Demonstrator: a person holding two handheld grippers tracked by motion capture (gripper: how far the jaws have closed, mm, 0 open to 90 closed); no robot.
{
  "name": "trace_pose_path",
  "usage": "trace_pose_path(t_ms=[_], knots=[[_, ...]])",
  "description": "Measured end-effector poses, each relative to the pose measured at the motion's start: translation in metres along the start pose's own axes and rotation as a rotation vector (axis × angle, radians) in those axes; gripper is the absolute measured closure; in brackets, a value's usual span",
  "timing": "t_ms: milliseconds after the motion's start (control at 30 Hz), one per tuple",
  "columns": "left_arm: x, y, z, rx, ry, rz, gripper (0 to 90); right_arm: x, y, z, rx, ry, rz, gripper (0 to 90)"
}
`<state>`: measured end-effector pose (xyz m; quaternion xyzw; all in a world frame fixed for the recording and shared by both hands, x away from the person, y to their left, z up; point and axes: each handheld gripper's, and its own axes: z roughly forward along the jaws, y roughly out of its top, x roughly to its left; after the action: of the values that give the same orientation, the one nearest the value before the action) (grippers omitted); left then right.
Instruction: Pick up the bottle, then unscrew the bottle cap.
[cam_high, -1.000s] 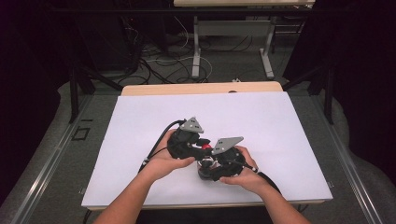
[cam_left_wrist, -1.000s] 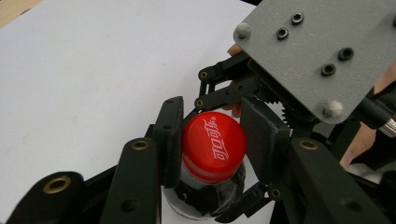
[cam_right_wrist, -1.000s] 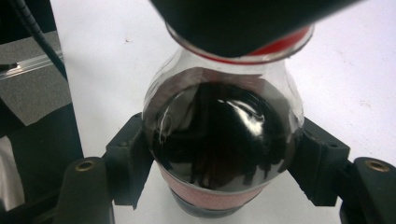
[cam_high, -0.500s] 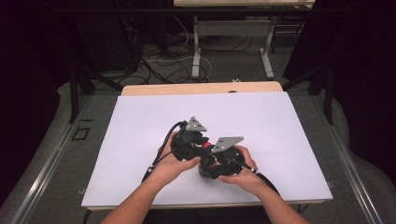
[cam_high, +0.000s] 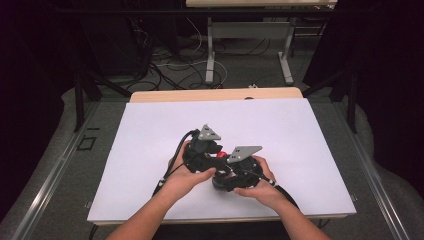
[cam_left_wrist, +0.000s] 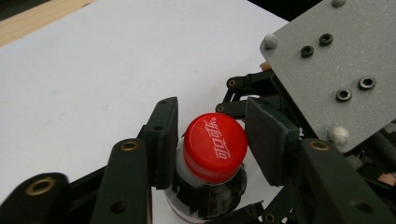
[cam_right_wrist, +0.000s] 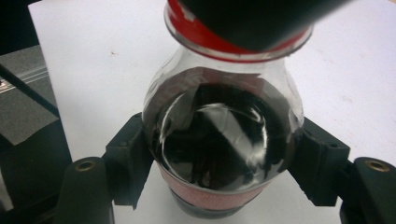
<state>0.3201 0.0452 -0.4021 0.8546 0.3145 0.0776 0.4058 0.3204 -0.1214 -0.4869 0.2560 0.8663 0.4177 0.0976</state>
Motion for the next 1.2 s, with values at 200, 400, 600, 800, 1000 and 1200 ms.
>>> trace_pose_path(t_ms=[200,400,600,800,1000,1200], knots=[[0.011,0.000,-0.008,0.011,-0.109,0.073,43.5,0.002,0.000,-0.001,-0.009,0.024,-0.022,30.0],[0.024,0.004,-0.014,0.048,-0.223,0.172,46.3,0.003,0.001,-0.002,-0.002,0.073,-0.038,29.9],[0.031,0.005,-0.012,0.052,-0.307,0.205,51.7,0.003,0.002,-0.004,-0.009,0.114,-0.048,29.9],[0.031,0.005,-0.005,0.084,-0.338,0.231,56.7,0.006,0.002,-0.004,-0.019,0.138,-0.065,29.9],[0.029,0.005,-0.003,0.095,-0.314,0.227,60.8,0.006,0.001,-0.001,-0.014,0.126,-0.060,30.0],[0.025,0.005,-0.005,0.103,-0.264,0.219,61.3,0.006,0.001,-0.002,-0.006,0.114,-0.059,30.0]])
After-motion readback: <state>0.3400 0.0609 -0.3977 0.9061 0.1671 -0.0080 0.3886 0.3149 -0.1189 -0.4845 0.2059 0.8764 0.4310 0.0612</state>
